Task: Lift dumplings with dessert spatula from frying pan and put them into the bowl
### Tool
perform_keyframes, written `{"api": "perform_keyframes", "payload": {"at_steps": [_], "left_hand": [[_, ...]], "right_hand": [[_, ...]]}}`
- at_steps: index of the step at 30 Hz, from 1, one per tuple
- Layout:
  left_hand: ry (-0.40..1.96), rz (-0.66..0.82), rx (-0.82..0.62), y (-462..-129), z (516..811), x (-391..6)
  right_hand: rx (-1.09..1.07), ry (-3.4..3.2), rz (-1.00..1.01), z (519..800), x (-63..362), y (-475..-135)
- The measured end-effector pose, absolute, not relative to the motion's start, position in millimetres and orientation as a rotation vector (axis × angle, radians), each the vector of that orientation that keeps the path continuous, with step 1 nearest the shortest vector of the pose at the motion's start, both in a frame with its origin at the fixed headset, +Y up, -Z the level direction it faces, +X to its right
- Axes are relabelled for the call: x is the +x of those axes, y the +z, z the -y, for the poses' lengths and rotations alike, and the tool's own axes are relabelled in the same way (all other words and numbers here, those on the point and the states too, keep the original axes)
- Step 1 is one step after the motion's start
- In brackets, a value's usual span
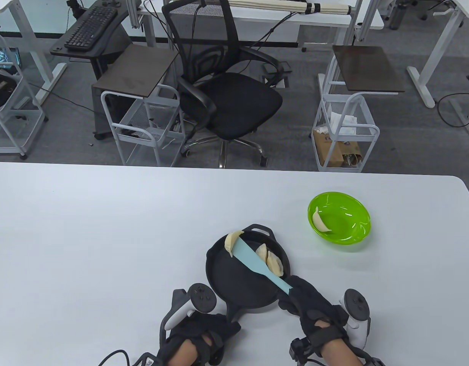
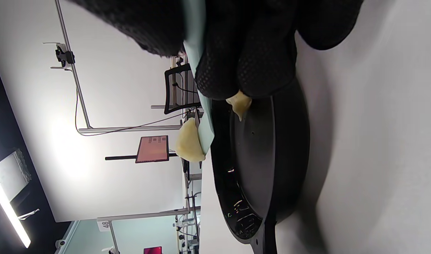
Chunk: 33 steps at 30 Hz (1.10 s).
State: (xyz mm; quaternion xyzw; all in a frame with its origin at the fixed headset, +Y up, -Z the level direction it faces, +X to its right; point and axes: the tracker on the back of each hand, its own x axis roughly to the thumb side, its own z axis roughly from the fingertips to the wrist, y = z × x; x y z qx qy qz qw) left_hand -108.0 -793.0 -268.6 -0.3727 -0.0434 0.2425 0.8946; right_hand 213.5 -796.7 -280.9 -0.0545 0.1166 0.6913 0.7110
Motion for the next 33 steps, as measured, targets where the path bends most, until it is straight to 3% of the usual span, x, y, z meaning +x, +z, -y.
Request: {"api": "perform_keyframes", "payload": {"at_steps": [33], "left_hand": [[0.503, 0.09, -0.773, -268.6, 793.0, -108.0]], "right_hand": [[-0.358, 1.323, 0.081, 797.4, 293.8, -293.6]]}}
